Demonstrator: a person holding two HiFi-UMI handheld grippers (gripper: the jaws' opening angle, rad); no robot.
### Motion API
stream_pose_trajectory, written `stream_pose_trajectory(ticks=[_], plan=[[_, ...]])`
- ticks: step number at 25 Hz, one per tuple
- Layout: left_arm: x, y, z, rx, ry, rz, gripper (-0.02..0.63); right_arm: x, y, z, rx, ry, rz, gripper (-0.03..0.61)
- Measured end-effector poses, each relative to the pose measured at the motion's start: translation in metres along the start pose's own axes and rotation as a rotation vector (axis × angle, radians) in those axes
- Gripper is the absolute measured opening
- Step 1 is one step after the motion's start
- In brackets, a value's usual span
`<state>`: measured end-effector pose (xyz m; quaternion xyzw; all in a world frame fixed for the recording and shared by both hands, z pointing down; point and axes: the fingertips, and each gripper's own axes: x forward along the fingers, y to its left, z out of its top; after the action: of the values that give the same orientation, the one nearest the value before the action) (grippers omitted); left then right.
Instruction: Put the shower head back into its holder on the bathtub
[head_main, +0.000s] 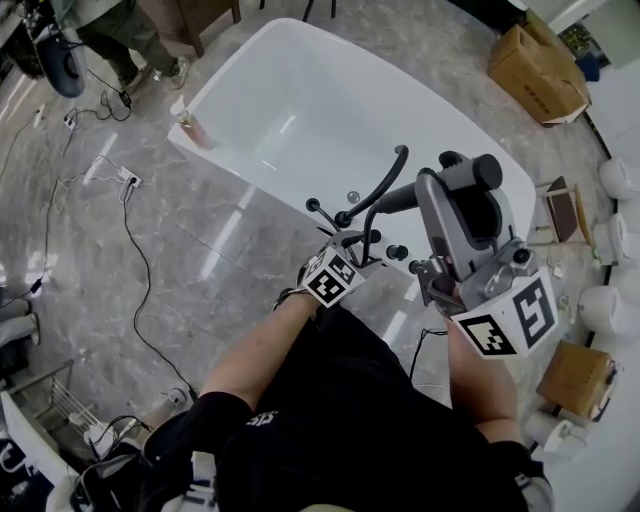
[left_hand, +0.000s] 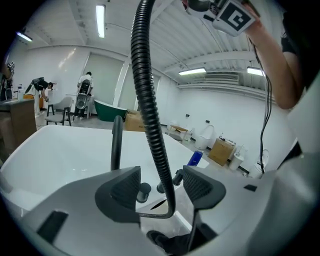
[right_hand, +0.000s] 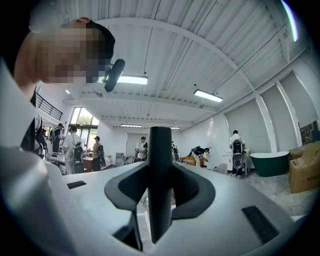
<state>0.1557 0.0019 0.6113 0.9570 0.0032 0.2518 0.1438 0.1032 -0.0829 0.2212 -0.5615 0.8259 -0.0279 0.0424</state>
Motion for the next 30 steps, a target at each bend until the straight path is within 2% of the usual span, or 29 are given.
stream_pose_trajectory(ticks=[9, 13, 15, 21, 26, 30], plan=[[0.010, 0.019, -0.022, -0.032, 0.043, 0.042, 0.207, 0.003, 0.011, -0.020, 0.015, 0.047, 0.015, 0.143], [0.007, 0.023, -0.029, -0.035, 0.056, 0.060, 0.101, 0.003, 0.015, -0.027, 0.019, 0.053, 0.014, 0.143], [0.005, 0.027, -0.032, -0.043, 0.056, 0.069, 0.068, 0.004, 0.014, -0.030, 0.025, 0.053, 0.014, 0.143], [-0.013, 0.045, -0.033, -0.068, 0.043, 0.121, 0.061, -0.001, 0.007, -0.027, 0.038, 0.034, 0.009, 0.141], [-0.055, 0.078, -0.004, -0.087, -0.004, 0.212, 0.060, -0.011, 0.001, -0.014, 0.023, 0.006, -0.001, 0.141], [-0.099, 0.105, 0.040, -0.051, -0.082, 0.303, 0.058, -0.016, 0.002, -0.005, 0.017, -0.016, -0.002, 0.140]])
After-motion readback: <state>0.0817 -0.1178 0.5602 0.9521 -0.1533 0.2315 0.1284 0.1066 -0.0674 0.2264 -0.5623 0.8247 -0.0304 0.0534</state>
